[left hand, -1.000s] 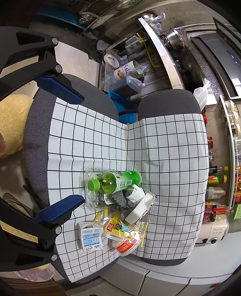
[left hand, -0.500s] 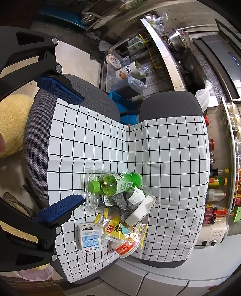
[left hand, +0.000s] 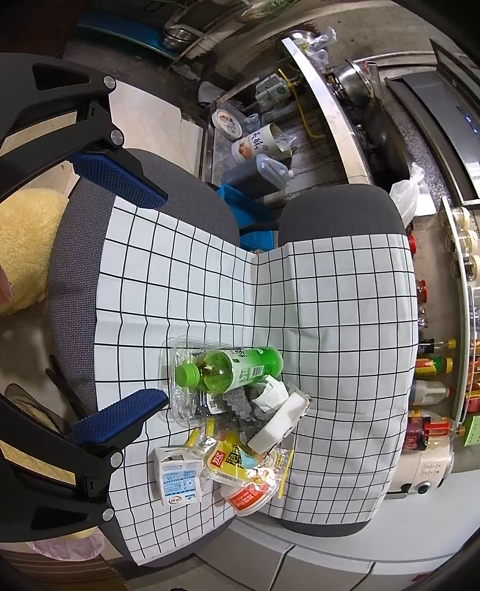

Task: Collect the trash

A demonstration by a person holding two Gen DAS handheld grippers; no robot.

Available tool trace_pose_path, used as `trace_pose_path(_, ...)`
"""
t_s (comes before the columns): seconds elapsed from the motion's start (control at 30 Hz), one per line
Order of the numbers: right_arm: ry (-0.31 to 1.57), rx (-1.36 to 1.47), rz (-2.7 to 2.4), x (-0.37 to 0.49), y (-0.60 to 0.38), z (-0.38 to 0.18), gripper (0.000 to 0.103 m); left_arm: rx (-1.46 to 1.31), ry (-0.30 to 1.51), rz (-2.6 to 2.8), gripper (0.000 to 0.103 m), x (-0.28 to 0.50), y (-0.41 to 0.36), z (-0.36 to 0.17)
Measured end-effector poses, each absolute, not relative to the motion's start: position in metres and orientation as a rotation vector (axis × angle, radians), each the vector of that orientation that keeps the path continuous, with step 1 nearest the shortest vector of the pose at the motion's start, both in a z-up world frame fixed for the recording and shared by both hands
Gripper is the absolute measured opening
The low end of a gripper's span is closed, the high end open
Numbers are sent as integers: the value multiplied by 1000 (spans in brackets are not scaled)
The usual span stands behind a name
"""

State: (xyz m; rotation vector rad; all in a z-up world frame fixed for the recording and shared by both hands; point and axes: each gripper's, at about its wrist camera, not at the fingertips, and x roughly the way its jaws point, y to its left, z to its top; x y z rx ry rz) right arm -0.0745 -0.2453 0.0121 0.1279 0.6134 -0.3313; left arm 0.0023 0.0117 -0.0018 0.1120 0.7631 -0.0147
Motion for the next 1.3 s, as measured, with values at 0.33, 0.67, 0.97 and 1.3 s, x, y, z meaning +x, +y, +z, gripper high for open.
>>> trace_pose_path(0.33, 613, 129, -333, -75, -244, 12, 97, 106, 761, -11, 97, 1, 15, -1)
trace_pose_path(0.67, 610, 128, -334, -74, -244, 12, 97, 105, 756, -9, 97, -1, 16, -1)
trace_pose_path(0.97, 609, 128, -334, -74, -243, 12, 97, 105, 755, -8, 97, -1, 16, -1)
trace_pose_path(1.3, 616, 128, -331, -73, -240, 12, 97, 104, 768, -5, 97, 1, 15, -1)
